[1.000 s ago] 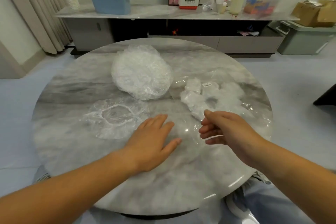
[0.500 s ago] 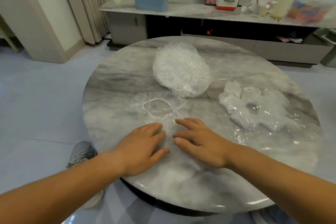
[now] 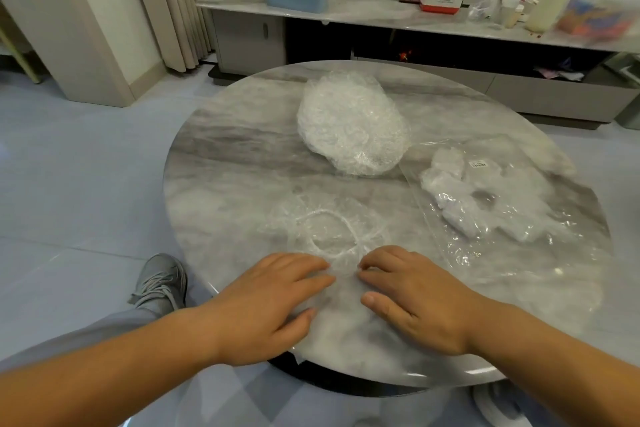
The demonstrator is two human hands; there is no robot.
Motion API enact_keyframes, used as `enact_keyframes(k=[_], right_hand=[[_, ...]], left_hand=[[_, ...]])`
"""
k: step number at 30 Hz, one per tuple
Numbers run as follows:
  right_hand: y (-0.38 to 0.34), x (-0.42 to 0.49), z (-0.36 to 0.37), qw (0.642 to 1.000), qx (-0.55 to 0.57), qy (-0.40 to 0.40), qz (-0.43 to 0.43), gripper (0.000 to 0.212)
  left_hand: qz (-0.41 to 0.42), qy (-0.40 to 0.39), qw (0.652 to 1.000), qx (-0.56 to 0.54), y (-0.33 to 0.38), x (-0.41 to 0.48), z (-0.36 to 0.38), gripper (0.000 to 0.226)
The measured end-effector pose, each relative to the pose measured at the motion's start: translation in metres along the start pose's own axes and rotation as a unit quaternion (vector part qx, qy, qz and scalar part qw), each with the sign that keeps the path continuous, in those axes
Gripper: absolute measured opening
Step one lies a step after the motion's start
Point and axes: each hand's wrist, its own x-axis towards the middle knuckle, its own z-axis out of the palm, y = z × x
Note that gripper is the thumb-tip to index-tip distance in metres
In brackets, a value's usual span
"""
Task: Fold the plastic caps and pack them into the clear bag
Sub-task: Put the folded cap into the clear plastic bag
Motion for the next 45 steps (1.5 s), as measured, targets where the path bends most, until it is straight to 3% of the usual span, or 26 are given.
enact_keyframes(k=[4,8,13,15,17,22,29,35,39,45], right_hand=[[-0.002,-0.016,0.002,1.0,-0.012,0.023,-0.003,0.07],[0.0,-0.03,0.002,0.999,0.007,0.033,0.005,0.075],[0.001,-0.037,0.003,0.986,0.119,0.115,-0.004,0.064],[0.0,-0.036,0.001,0.966,0.228,0.111,0.047,0.063],[0.0,-0.03,0.002,0.952,0.267,0.123,0.086,0.064],[0.009,-0.005,0.007,0.941,0.253,0.143,0.172,0.047],[0.01,0.006,0.017,0.977,0.126,0.111,0.129,0.033],[0.008,0.022,0.015,0.954,0.134,0.226,0.144,0.033],[0.005,0.031,0.011,0.967,0.166,0.154,0.119,0.013],[0.003,0.024,0.013,0.971,0.173,0.096,0.133,0.02]], left_hand=[[0.02,0.068,0.996,0.045,0.005,0.001,0.004,0.039],[0.042,0.045,0.996,0.057,0.004,0.005,0.007,0.044],[0.002,0.015,0.998,-0.065,-0.001,0.009,0.001,0.055],[-0.049,0.052,0.986,-0.15,0.0,0.013,-0.001,0.047],[-0.118,0.093,0.962,-0.228,0.002,0.02,-0.002,0.029],[-0.224,0.116,0.934,-0.252,0.002,0.041,-0.005,0.013],[-0.28,0.111,0.928,-0.219,-0.007,0.057,-0.007,0.013],[-0.288,0.119,0.923,-0.227,-0.009,0.062,-0.003,0.025],[-0.295,0.123,0.92,-0.226,-0.01,0.065,-0.004,0.031],[-0.32,0.113,0.907,-0.25,-0.013,0.065,-0.008,0.04]])
